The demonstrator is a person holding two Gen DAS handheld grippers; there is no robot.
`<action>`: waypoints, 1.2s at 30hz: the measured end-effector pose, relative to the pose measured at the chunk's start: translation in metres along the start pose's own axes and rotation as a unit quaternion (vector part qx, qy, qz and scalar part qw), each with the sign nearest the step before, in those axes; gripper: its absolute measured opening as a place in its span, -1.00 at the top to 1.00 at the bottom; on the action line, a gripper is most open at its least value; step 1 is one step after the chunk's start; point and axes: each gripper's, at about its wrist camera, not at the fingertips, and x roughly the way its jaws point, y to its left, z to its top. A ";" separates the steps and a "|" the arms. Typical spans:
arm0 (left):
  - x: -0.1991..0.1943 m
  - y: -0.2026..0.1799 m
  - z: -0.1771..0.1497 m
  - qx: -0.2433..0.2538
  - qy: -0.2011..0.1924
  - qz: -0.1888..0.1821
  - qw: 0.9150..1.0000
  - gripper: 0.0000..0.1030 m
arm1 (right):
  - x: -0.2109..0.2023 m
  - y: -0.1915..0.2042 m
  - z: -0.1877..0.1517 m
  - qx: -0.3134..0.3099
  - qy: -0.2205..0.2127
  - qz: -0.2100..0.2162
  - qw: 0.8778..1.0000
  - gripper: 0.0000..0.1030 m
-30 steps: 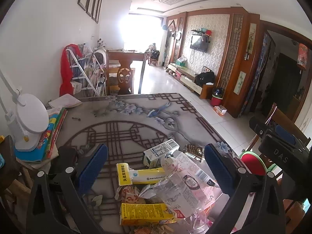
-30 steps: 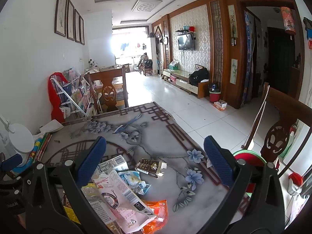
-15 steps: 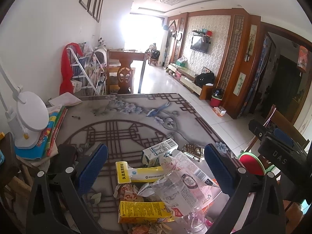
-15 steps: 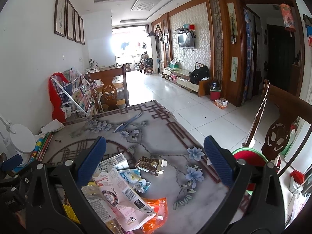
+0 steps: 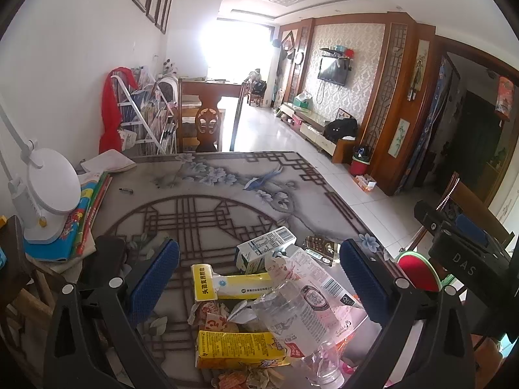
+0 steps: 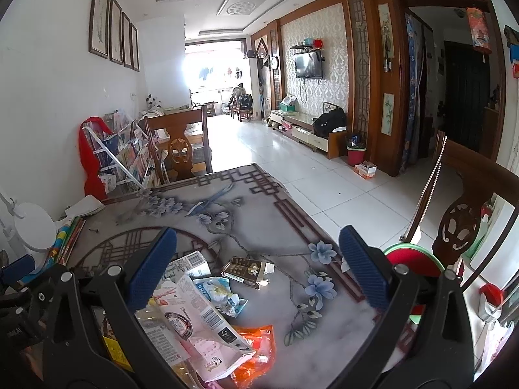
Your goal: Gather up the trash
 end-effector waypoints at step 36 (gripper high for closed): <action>-0.001 0.015 -0.004 -0.011 0.008 0.008 1.000 -0.84 | -0.005 0.000 0.000 -0.005 0.012 -0.001 1.000 -0.92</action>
